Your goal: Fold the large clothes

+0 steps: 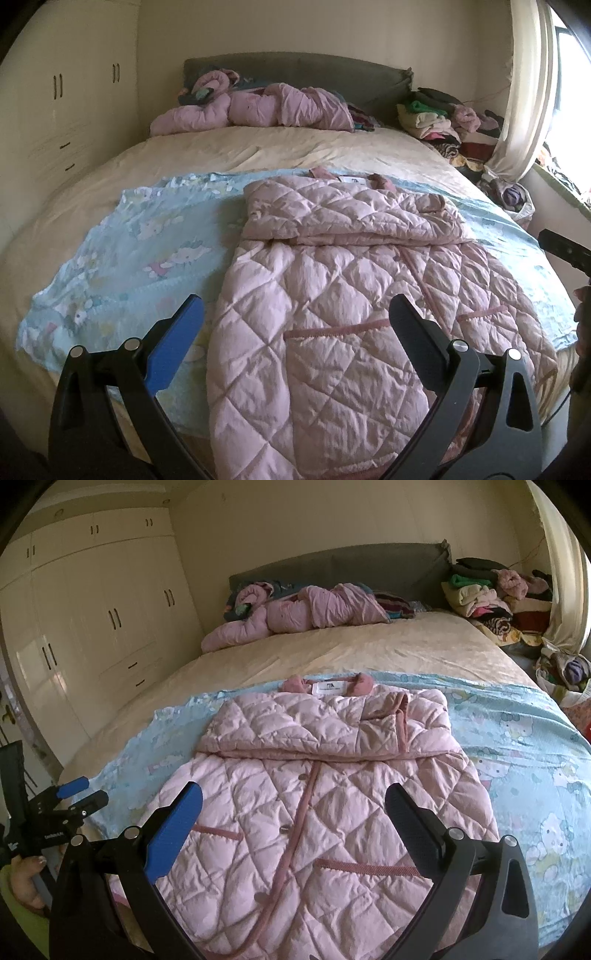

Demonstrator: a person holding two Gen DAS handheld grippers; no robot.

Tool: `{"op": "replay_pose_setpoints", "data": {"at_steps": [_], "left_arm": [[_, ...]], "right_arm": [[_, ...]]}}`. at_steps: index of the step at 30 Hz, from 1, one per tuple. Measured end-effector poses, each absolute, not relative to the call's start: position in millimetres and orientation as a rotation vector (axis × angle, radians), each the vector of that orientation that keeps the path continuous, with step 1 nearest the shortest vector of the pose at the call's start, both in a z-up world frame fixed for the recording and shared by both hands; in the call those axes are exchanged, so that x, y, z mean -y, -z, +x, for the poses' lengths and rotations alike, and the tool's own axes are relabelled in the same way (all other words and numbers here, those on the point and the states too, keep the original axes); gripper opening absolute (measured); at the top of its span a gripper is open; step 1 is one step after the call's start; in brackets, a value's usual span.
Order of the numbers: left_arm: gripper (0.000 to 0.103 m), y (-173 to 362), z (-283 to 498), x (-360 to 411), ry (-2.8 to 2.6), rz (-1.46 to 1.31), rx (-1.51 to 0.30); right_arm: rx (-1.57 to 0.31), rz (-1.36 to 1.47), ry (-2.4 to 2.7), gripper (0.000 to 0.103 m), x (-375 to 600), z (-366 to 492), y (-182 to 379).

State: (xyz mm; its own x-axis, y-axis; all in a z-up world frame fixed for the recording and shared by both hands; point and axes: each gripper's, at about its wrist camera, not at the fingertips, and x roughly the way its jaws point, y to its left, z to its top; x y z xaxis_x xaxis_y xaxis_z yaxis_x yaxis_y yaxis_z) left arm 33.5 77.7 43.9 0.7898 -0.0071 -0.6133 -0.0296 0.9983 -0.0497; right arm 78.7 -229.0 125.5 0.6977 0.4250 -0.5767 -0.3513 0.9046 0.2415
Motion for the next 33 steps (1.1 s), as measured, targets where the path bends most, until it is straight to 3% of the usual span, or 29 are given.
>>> {"op": "replay_pose_setpoints", "data": {"at_steps": [33], "left_arm": [[0.094, 5.7, 15.5, -66.8, -0.016, -0.056, -0.748]], "right_arm": [[-0.766, 0.126, -0.467, 0.099, 252.9, 64.3, -69.5]]}}
